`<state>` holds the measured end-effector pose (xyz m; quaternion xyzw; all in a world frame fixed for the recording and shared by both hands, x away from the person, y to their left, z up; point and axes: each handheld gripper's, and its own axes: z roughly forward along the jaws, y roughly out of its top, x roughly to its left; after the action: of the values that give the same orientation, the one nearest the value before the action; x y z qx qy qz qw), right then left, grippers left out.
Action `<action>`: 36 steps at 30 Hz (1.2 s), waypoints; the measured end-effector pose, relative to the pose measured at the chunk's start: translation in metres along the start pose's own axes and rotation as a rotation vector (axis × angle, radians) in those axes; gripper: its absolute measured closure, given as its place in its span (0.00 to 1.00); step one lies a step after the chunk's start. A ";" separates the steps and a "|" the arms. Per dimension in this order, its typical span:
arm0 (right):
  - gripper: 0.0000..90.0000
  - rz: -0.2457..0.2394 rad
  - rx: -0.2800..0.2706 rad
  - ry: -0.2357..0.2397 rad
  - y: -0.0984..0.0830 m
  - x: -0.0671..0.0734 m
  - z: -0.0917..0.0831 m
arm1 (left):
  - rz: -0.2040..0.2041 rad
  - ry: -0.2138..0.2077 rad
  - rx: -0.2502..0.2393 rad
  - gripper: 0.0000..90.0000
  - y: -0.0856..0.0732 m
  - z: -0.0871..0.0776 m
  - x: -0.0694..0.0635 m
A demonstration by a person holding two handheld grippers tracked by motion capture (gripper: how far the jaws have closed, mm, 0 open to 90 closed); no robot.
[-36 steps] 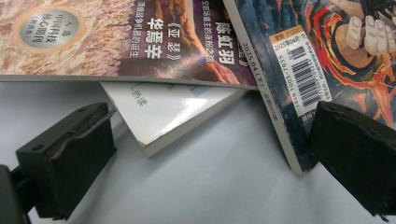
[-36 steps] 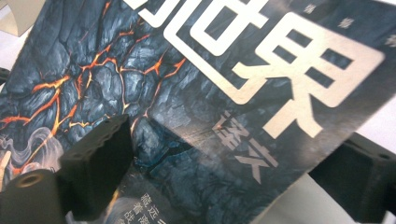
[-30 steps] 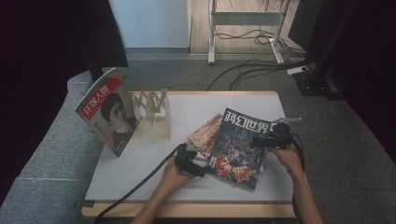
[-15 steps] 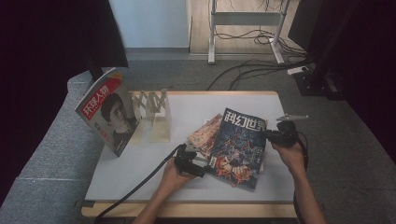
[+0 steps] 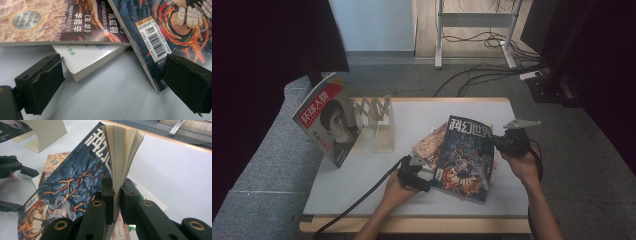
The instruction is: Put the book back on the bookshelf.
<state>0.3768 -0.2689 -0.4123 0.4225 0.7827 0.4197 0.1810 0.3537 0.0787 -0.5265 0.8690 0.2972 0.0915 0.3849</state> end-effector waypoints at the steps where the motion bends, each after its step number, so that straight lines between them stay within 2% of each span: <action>1: 0.90 -0.005 -0.005 0.001 0.001 0.002 -0.001 | 0.006 0.000 -0.002 0.04 0.000 0.000 0.000; 6: 0.90 -0.030 -0.027 -0.001 0.005 0.010 -0.008 | 0.043 0.006 -0.006 0.05 0.001 -0.003 -0.001; 9: 0.90 -0.043 -0.037 0.002 0.006 0.013 -0.012 | 0.035 0.002 -0.023 0.11 0.004 -0.005 0.002; 14: 0.90 -0.054 -0.050 0.008 0.009 0.017 -0.015 | 0.007 -0.041 -0.057 0.16 0.014 -0.013 0.011; 18: 0.91 -0.071 -0.063 0.015 0.011 0.021 -0.019 | 0.015 -0.081 -0.088 0.22 0.027 -0.020 0.016; 21: 0.90 -0.079 -0.066 0.019 0.013 0.023 -0.021 | 0.023 -0.087 -0.104 0.23 0.035 -0.022 0.019; 22: 0.90 -0.082 -0.064 0.020 0.013 0.024 -0.021 | 0.021 -0.106 -0.112 0.25 0.037 -0.022 0.021; 24: 0.90 -0.088 -0.064 0.022 0.014 0.024 -0.022 | 0.010 -0.130 -0.116 0.27 0.040 -0.020 0.024; 27: 0.90 -0.090 -0.064 0.024 0.014 0.025 -0.023 | 0.025 -0.141 -0.112 0.31 0.044 -0.014 0.027; 30: 0.90 -0.097 -0.068 0.027 0.015 0.026 -0.023 | 0.021 -0.164 -0.115 0.35 0.047 -0.007 0.029; 33: 0.90 -0.102 -0.070 0.029 0.016 0.027 -0.024 | 0.051 -0.178 -0.101 0.38 0.051 0.000 0.027; 36: 0.90 -0.109 -0.073 0.031 0.016 0.028 -0.025 | 0.058 -0.187 -0.080 0.39 0.053 0.004 0.028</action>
<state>0.3532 -0.2544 -0.3830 0.3657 0.7915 0.4440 0.2067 0.4011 0.0648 -0.4930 0.8658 0.2310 0.0330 0.4427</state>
